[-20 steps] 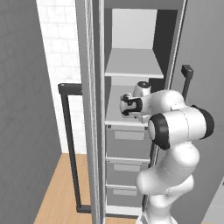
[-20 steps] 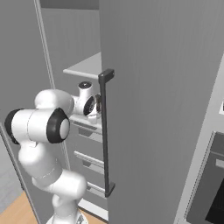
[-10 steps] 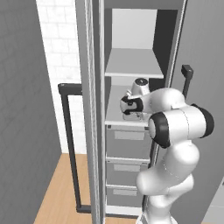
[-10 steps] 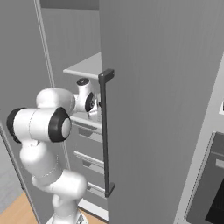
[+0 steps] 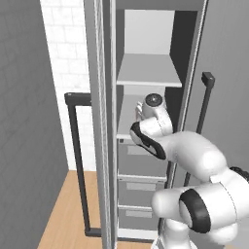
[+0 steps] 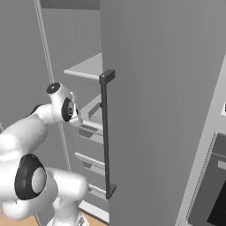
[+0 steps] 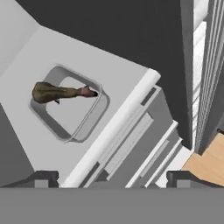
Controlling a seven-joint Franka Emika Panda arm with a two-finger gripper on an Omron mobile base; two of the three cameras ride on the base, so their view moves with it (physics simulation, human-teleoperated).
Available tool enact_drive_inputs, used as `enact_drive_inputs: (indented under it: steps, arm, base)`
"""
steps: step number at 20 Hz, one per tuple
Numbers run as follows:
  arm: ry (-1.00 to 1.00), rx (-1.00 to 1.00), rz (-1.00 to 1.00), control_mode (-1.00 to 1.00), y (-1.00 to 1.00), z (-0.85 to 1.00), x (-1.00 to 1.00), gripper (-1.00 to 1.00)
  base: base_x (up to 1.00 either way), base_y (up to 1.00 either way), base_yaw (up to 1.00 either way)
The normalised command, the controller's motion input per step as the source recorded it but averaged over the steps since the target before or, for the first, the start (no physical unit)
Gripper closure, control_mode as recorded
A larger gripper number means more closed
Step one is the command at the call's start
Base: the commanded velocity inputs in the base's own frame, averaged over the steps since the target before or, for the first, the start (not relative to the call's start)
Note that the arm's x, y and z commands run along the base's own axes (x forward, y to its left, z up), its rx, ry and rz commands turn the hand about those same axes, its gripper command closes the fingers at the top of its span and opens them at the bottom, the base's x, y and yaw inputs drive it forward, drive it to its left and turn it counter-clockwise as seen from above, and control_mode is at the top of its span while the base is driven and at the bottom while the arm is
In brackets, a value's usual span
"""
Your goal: Take the meat container that has the fish and place it on the second highest rack of the freezer. Then take the vegetable container that has the limes and place it on the highest rack of the freezer.
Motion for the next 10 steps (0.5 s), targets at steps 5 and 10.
enact_drive_inputs:
  steps: [5,10]
  arm:
    - [0.03,0.04,0.00,-1.00,0.00,0.99,-0.98,-1.00]
    - [0.12,0.02,0.03,-1.00,0.00,0.75,-0.98,-1.00]
  base:
    - [0.00,0.00,0.00]
    - [0.00,0.00,0.00]
